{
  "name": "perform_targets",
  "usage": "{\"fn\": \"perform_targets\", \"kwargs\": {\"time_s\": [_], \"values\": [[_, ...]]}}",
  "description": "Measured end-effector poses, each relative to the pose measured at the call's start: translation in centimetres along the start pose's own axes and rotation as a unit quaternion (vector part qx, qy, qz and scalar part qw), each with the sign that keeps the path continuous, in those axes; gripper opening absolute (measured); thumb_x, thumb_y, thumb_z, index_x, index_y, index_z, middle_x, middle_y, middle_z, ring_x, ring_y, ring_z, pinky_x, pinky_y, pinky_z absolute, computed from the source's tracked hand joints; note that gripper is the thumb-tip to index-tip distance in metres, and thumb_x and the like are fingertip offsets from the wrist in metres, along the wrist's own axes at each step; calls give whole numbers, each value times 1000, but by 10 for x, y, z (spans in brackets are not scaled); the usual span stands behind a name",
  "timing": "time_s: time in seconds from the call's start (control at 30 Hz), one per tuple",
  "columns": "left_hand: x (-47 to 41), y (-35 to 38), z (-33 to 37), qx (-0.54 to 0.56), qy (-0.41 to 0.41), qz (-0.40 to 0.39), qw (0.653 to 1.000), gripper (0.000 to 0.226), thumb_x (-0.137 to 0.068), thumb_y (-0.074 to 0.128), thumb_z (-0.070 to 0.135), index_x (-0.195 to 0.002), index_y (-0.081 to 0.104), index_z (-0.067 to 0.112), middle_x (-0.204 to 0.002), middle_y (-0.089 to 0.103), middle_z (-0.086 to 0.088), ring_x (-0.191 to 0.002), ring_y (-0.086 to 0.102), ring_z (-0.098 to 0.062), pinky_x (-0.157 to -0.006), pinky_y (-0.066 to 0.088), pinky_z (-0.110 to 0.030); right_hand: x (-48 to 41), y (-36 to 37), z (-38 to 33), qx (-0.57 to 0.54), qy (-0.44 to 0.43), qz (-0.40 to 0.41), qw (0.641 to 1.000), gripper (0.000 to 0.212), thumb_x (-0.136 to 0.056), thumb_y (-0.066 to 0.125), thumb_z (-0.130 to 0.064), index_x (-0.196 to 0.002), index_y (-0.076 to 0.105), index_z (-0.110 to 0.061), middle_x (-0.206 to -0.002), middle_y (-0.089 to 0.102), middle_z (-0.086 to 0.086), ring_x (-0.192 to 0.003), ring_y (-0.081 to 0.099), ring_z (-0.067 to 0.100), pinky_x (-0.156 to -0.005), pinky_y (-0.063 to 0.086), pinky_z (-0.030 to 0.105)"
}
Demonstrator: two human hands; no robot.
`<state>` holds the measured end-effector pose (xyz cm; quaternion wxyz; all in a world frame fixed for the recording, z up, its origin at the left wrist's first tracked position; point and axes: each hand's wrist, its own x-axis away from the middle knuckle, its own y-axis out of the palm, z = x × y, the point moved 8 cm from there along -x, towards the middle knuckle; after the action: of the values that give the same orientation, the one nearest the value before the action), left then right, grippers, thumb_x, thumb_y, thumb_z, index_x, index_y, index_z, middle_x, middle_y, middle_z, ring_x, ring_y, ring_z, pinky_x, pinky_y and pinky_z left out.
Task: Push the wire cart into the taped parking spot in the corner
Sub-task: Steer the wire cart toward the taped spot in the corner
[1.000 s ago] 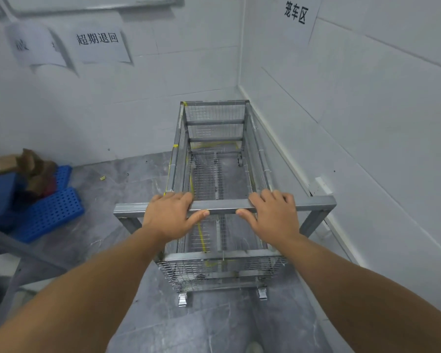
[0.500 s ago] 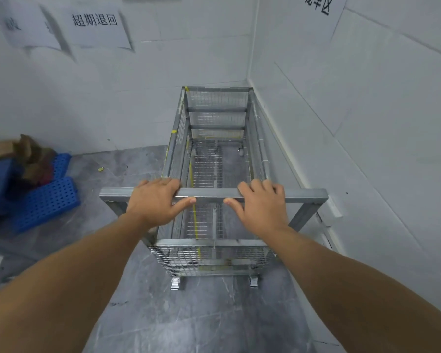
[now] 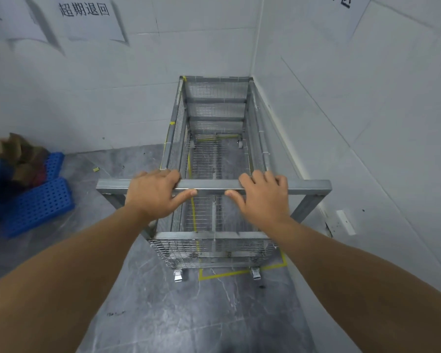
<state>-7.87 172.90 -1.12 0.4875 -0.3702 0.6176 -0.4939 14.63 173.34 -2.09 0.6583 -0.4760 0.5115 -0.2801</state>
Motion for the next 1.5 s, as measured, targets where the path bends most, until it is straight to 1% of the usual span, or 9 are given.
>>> {"fn": "perform_targets", "kwargs": {"time_s": [0.1, 0.2, 0.47, 0.6, 0.73, 1.03, 1.27, 1.4, 1.5], "values": [[1, -3, 2, -13, 7, 9, 1000, 56, -84, 20, 78, -74, 37, 26, -64, 45, 9, -56, 39, -16, -59, 30, -30, 1, 2, 1, 3, -3, 9, 1000, 54, -96, 34, -68, -98, 61, -20, -87, 59, 2, -80, 51, 26, -78, 32, 42], [1, -2, 2, -20, -2, -20, 1000, 59, -84, 18, 80, -77, 41, 26, -67, 47, 9, -58, 42, -15, -60, 31, -31, 0, 3, 0, 7, 2, -6, 1000, 55, -96, 32, -68, -100, 60, -21, -88, 59, 2, -81, 51, 26, -78, 32, 41], [0, -1, -2, 13, 1, -31, 999, 62, -82, 15, 82, -79, 41, 26, -66, 47, 7, -59, 48, -18, -58, 40, -32, 0, 0, -1, 1, 16, -12, 1000, 55, -95, 31, -67, -99, 58, -20, -89, 60, 2, -82, 53, 27, -80, 35, 42], [-1, 1, -3, 16, 3, -46, 999, 63, -82, 12, 83, -79, 40, 26, -62, 41, 10, -57, 48, -16, -62, 48, -35, 1, 0, -3, 4, 26, -11, 1000, 53, -96, 32, -66, -99, 57, -20, -89, 59, 2, -83, 51, 27, -81, 34, 43], [0, 0, -4, 9, 10, -52, 999, 60, -83, 17, 81, -79, 40, 26, -61, 38, 11, -57, 48, -16, -59, 44, -33, 2, -1, -7, 5, 26, -3, 1000, 52, -96, 33, -65, -98, 58, -19, -88, 58, 4, -83, 51, 27, -82, 35, 43], [0, 1, -15, -24, 42, -80, 996, 64, -80, 8, 83, -84, 40, 27, -68, 54, 6, -59, 53, -16, -57, 48, -33, 3, 2, -20, 21, 19, 9, 1000, 57, -96, 29, -68, -97, 59, -19, -86, 58, 3, -80, 50, 27, -78, 33, 42], [-3, 2, -14, -32, 41, -71, 996, 65, -82, 7, 81, -83, 41, 26, -68, 55, 4, -58, 54, -17, -57, 48, -34, -1, 0, -17, 18, 15, 11, 1000, 51, -95, 37, -66, -96, 58, -20, -86, 58, 3, -79, 51, 27, -77, 32, 42], [-7, -1, 1, -22, 37, -69, 997, 64, -82, 10, 80, -84, 42, 24, -68, 53, 5, -60, 54, -18, -56, 42, -33, -2, 0, -3, 12, 18, -12, 1000, 52, -94, 32, -66, -97, 58, -21, -89, 60, 3, -82, 52, 27, -79, 34, 43], [-11, -1, 12, -22, 34, -80, 996, 62, -84, 13, 79, -84, 42, 24, -66, 51, 5, -60, 55, -18, -59, 50, -35, -1, 2, 10, 0, 23, -33, 999, 56, -94, 28, -67, -99, 58, -20, -93, 61, 5, -87, 54, 30, -84, 37, 46]]}}
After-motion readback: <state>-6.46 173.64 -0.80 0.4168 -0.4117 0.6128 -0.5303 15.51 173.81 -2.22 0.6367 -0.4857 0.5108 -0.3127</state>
